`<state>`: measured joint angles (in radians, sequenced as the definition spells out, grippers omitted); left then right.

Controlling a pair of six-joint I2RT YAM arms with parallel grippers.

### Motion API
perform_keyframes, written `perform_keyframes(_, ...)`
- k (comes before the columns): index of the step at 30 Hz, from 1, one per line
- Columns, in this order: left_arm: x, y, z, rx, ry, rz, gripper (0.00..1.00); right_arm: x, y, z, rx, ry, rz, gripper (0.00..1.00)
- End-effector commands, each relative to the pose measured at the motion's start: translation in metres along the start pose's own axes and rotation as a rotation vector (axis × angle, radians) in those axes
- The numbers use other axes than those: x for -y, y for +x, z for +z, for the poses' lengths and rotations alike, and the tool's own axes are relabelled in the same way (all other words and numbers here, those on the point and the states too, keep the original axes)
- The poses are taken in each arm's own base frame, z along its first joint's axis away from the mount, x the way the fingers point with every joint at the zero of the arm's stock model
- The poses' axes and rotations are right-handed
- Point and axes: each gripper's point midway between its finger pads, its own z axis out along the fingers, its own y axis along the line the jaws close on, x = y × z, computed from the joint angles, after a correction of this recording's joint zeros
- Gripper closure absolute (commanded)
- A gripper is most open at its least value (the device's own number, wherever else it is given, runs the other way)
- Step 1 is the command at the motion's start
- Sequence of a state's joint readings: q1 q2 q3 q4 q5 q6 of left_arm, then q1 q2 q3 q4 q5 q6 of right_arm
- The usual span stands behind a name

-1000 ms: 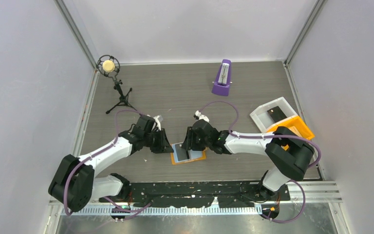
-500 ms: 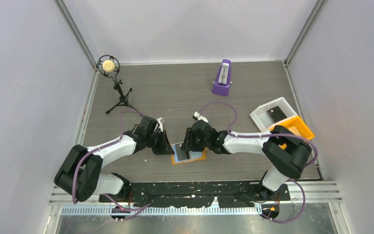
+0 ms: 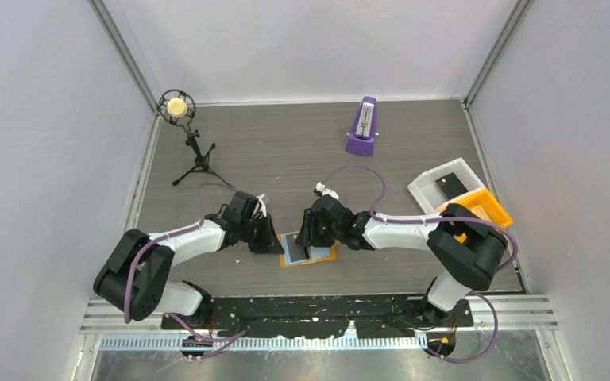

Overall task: Take the credit cards out of the card holder
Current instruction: Remove the credit card from the card holder.

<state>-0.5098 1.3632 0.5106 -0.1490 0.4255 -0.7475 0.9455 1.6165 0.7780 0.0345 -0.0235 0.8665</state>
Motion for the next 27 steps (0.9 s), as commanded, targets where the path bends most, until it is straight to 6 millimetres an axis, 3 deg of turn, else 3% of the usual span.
perform_keyframes(1, 0.007, -0.011, -0.005, 0.029, 0.007, 0.030, 0.96, -0.010, -0.011, 0.001, 0.032, -0.014, -0.015, 0.55)
perform_keyframes(9, 0.024, -0.020, -0.020, 0.070, 0.036, 0.029, 0.95, -0.010, -0.011, 0.001, 0.029, -0.008, -0.020, 0.55)
perform_keyframes(13, 0.029, -0.019, -0.015, 0.062, 0.082, 0.014, 0.95, -0.011, -0.010, 0.003, 0.025, -0.015, -0.015, 0.55)
perform_keyframes(21, 0.004, -0.008, 0.002, 0.021, 0.013, -0.003, 0.97, -0.012, -0.007, 0.004, 0.018, -0.038, -0.001, 0.55)
perform_keyframes(27, -0.004, -0.003, 0.007, 0.006, -0.004, -0.012, 0.97, -0.009, -0.003, 0.006, 0.003, -0.047, 0.020, 0.55)
